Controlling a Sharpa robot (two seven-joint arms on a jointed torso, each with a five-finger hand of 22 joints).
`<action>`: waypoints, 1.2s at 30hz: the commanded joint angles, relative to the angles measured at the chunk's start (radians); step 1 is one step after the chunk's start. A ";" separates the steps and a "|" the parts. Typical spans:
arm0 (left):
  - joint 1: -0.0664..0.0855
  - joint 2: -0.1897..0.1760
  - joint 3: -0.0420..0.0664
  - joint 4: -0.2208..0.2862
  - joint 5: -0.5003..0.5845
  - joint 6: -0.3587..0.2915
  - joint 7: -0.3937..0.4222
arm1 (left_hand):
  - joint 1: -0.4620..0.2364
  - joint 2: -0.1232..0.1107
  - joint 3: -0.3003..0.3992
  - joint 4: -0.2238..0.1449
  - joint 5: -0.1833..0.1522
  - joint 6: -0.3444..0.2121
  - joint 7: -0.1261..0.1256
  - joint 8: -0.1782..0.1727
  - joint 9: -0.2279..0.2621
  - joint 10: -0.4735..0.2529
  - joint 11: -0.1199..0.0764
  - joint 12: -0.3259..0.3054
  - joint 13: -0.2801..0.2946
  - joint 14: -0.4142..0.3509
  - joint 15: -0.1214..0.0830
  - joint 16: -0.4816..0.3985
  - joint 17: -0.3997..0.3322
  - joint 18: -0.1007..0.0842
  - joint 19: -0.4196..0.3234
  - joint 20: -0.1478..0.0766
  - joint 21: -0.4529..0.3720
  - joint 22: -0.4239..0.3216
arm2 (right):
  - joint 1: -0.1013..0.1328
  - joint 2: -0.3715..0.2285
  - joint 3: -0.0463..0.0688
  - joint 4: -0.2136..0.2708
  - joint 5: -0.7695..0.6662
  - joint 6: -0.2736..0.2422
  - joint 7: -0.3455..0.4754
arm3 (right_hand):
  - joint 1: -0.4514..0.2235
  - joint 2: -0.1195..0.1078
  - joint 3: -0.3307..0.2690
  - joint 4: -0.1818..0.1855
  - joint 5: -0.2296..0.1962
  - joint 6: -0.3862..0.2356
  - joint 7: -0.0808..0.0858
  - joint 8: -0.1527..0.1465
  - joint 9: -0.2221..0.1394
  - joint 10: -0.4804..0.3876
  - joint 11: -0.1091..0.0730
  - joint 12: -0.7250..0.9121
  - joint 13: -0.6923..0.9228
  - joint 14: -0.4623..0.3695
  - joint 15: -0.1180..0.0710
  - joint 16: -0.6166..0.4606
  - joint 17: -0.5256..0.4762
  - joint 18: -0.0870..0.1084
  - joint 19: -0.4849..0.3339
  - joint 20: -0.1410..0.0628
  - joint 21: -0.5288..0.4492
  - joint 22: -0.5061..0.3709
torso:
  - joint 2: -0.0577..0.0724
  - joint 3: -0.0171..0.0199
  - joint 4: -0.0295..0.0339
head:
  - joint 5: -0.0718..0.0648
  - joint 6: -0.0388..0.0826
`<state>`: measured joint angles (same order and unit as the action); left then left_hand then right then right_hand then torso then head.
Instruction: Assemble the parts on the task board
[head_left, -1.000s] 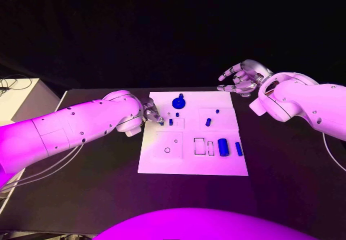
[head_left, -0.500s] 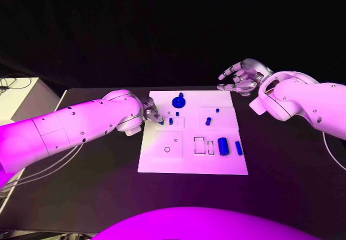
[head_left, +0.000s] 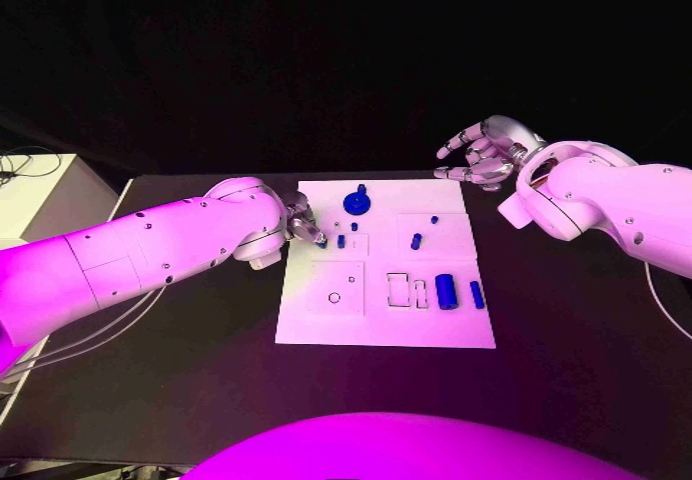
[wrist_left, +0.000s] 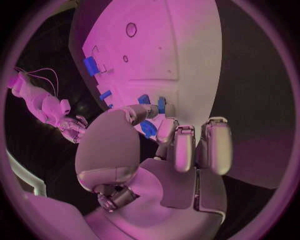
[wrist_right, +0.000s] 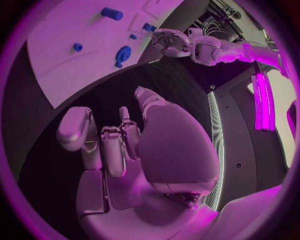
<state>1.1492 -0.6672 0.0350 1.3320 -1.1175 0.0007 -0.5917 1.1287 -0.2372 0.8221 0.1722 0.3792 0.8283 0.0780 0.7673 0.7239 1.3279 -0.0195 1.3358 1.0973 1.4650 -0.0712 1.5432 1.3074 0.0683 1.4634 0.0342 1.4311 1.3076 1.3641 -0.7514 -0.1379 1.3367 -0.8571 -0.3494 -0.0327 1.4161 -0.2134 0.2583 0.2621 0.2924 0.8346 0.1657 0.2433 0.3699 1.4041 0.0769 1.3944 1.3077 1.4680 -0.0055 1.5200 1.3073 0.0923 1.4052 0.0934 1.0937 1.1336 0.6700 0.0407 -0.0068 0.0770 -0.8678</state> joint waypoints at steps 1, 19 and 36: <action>-0.002 0.005 -0.003 0.001 -0.043 0.043 0.000 | 0.003 0.008 0.128 -0.124 0.002 0.032 -0.024 0.002 0.082 0.003 -0.002 -0.001 -0.001 0.093 -0.009 0.003 0.219 -0.019 0.011 -0.003 0.006 0.071 | 0.000 -0.001 0.000 0.003 -0.009 0.012 0.006 | -0.006 -0.002 0.006 0.002 0.004 -0.008 -0.002 0.006 0.001 -0.005 -0.001 -0.004 0.061 0.075 0.002 -0.004 0.145 0.013 -0.006 0.002 -0.006 -0.001 | 0.000 0.0002 0.0004 | 0.000 -0.001; -0.002 0.020 -0.020 -0.001 -0.100 0.087 -0.003 | 0.003 0.008 0.130 -0.127 0.001 0.031 -0.024 0.003 0.082 0.003 -0.002 0.000 -0.001 0.094 -0.009 0.005 0.222 -0.019 0.011 -0.004 0.006 0.072 | 0.000 -0.001 0.000 0.004 -0.009 0.012 0.007 | -0.008 -0.002 0.007 0.002 0.006 -0.008 -0.002 0.008 0.002 -0.004 -0.001 -0.002 0.062 0.076 0.002 -0.003 0.146 0.012 -0.005 0.002 -0.005 0.001 | 0.001 0.0003 -0.0005 | -0.004 -0.005; -0.002 0.021 -0.025 -0.017 -0.106 0.078 -0.017 | 0.003 0.009 0.135 -0.129 0.004 0.033 -0.025 0.005 0.082 0.006 -0.003 0.003 0.006 0.094 -0.010 0.005 0.223 -0.021 0.015 -0.004 0.011 0.079 | 0.000 -0.002 0.000 0.005 -0.010 0.012 0.006 | -0.008 -0.002 0.007 0.002 0.006 -0.008 -0.002 0.008 0.002 -0.004 -0.001 -0.002 0.062 0.076 0.002 -0.003 0.146 0.012 -0.005 0.002 -0.005 0.001 | 0.001 -0.0007 0.0023 | -0.007 -0.005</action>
<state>1.1579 -0.6438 0.0179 1.3177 -1.2246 0.0468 -0.5895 1.1287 -0.2371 0.8224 0.1725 0.3783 0.8286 0.0778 0.7645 0.8042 1.3277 -0.0192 1.3357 1.1015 1.4688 -0.0749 1.5432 1.3074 0.0597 1.4632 0.0342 1.4393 1.3075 1.3640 -0.7530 -0.1379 1.3401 -0.8578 -0.3491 -0.0328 1.4161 -0.2134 0.2611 0.2650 0.2924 0.8309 0.1620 0.2475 0.3706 1.4041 0.0769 1.3944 1.3074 1.4680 -0.0055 1.5200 1.3073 0.0924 1.4052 0.0934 1.0937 1.1336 0.6703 0.0406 -0.0056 0.0696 -0.8727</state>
